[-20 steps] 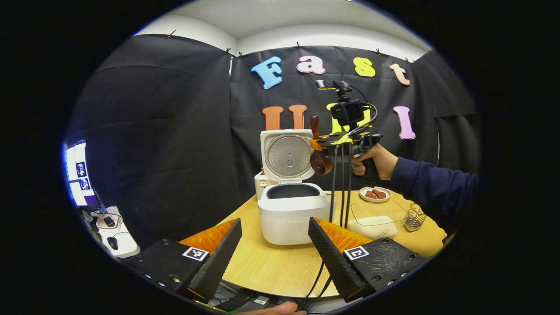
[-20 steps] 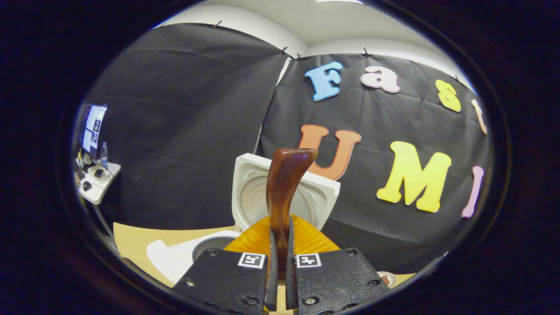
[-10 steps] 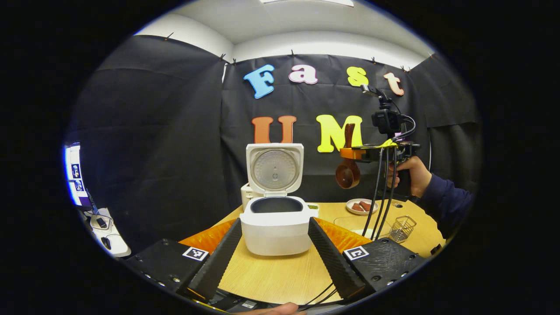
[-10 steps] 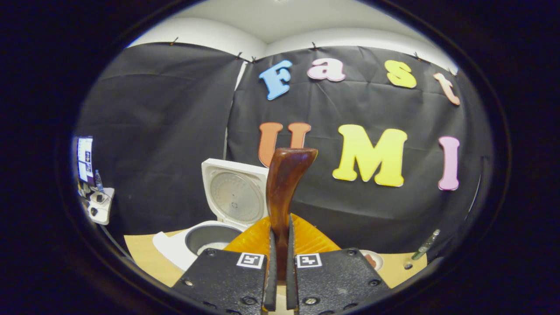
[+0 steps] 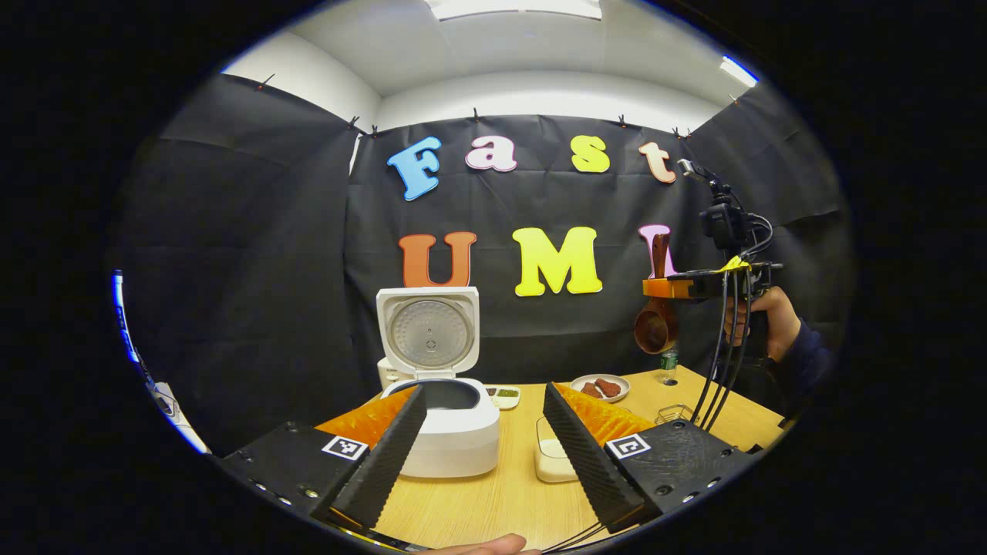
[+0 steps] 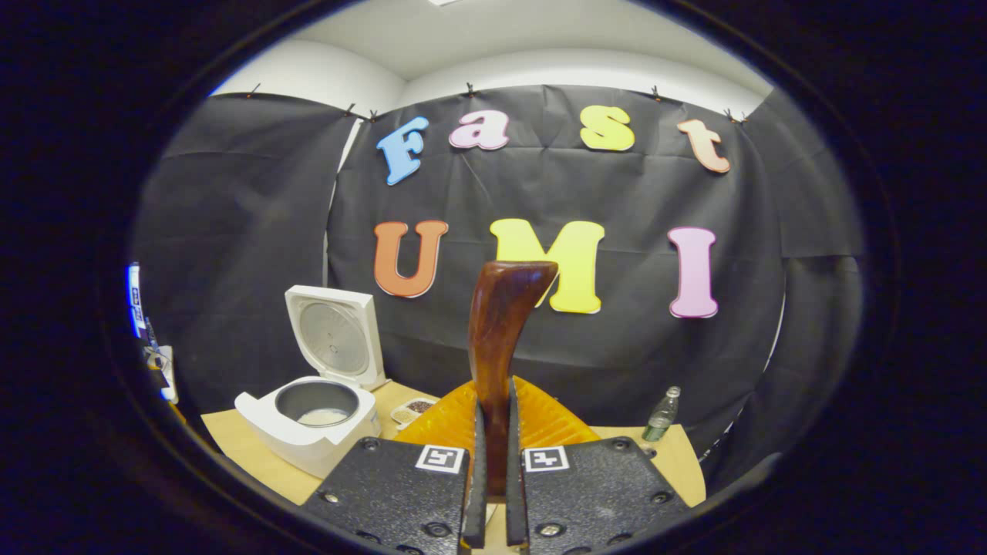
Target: Close the left gripper, press the button to open the rice cooker; take a wooden spoon from the chopstick holder with the right hand, scoop a spoonful of rice and pour it into the rice cooker, then put the wooden spoon back into the chopstick holder.
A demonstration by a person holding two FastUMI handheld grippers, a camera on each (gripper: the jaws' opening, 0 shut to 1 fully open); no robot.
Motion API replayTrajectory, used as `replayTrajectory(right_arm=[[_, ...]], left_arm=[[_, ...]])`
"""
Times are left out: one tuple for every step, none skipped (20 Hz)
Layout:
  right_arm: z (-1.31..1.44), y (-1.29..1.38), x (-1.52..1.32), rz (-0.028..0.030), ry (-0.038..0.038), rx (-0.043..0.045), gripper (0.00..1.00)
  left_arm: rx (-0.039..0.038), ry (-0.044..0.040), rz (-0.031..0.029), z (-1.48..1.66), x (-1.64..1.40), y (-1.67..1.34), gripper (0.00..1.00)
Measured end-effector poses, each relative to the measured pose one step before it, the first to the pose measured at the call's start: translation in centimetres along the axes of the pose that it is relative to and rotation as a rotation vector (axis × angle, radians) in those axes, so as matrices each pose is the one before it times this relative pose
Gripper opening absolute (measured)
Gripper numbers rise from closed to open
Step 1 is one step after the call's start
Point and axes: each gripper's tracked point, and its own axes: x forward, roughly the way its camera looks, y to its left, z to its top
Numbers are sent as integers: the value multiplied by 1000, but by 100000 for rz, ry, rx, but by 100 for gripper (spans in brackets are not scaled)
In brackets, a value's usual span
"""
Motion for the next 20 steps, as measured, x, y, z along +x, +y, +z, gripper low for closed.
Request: replayTrajectory(right_arm=[[-279, -1170, -238, -1785, 101, 697, 15], [-534, -973, -260, -1200, 642, 1459, 16], [-537, -709, -139, -572, 446, 2304, 16], [-650, -503, 53, -250, 637, 2316, 16], [-779, -611, 19, -505, 1578, 2229, 16], [-921, -718, 350, -976, 1378, 1720, 16], [-801, -841, 352, -1573, 767, 1742, 17], [-1028, -357, 500, -1731, 1340, 1121, 16], [-1213, -896, 465, -1485, 1633, 1096, 16], [-1014, -752, 341, -1026, 1904, 1186, 16], [-993, -733, 423, -710, 1819, 1258, 16], [-918, -594, 446, -647, 1548, 1322, 16], [-703, -704, 141, -904, 676, 1021, 16], [-636, -445, 172, -664, 128, -262, 16], [-758, -510, 119, -446, 225, -829, 16], [-721, -512, 33, -807, 39, 194, 17], [-716, -321, 101, -182, 455, 506, 17], [-818, -262, -172, 312, 801, 1407, 17], [-784, -133, -82, 1392, 676, 1674, 17], [-848, 59, -25, 1260, 1081, 1272, 17]], left_arm=[[247, -93, -369, 102, 323, -277, 96], [430, 212, -229, -22, 328, -177, 96], [865, -611, -464, 204, 260, -243, 96], [965, 65, 11, -37, 287, -253, 96], [653, 24, 393, -8, 324, 8, 95], [436, 132, 352, -25, 177, 60, 95], [83, 593, 267, -158, 260, 116, 95], [-132, 357, 334, -94, 148, 94, 96], [-585, 221, 845, 31, 283, 295, 95], [-729, 94, 646, 76, 304, 267, 96], [-741, 52, 483, 114, 414, 248, 95], [-514, 433, 594, 33, 251, 333, 96], [-205, -139, 676, 171, 411, 344, 95], [3, -172, 660, 233, 451, 272, 95], [71, 108, 701, 193, 602, 382, 95], [76, 387, -102, 206, 671, 269, 96], [-1239, 1449, -824, -35, 811, 103, 96], [-1356, 775, 321, 53, 714, 390, 95], [-1140, 147, -288, 244, 796, 421, 96], [-818, 176, 188, 306, 886, 292, 95]])
